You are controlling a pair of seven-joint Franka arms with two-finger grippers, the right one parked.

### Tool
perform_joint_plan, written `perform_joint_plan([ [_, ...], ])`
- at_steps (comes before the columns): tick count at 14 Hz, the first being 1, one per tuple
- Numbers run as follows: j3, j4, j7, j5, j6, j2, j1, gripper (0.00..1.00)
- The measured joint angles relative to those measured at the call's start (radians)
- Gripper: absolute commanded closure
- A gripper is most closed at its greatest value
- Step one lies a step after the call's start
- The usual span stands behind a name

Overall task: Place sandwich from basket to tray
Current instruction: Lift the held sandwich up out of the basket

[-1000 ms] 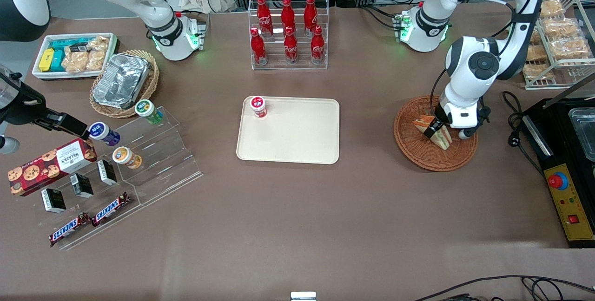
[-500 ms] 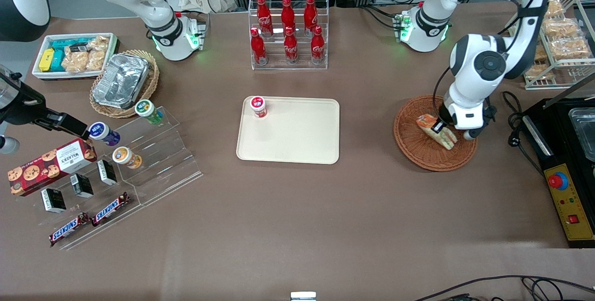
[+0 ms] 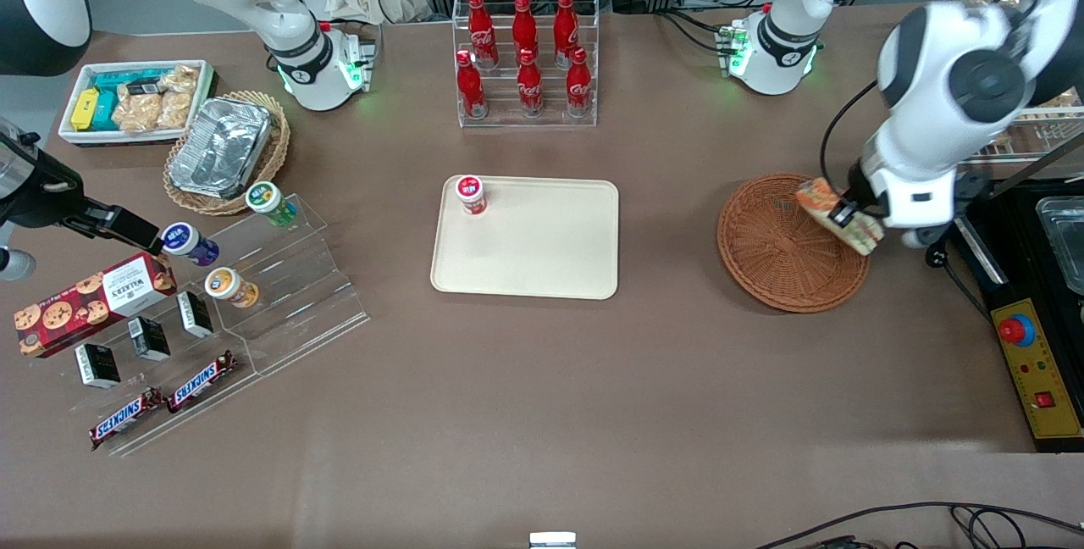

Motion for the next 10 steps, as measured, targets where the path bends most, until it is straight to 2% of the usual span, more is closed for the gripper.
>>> perform_joint_plan([
  [5, 0.001, 0.221, 0.158, -0.056, -0.251, -0.002, 0.001, 1.0],
  [10, -0.004, 0.263, 0.21, -0.086, -0.287, 0.004, -0.007, 1.0],
])
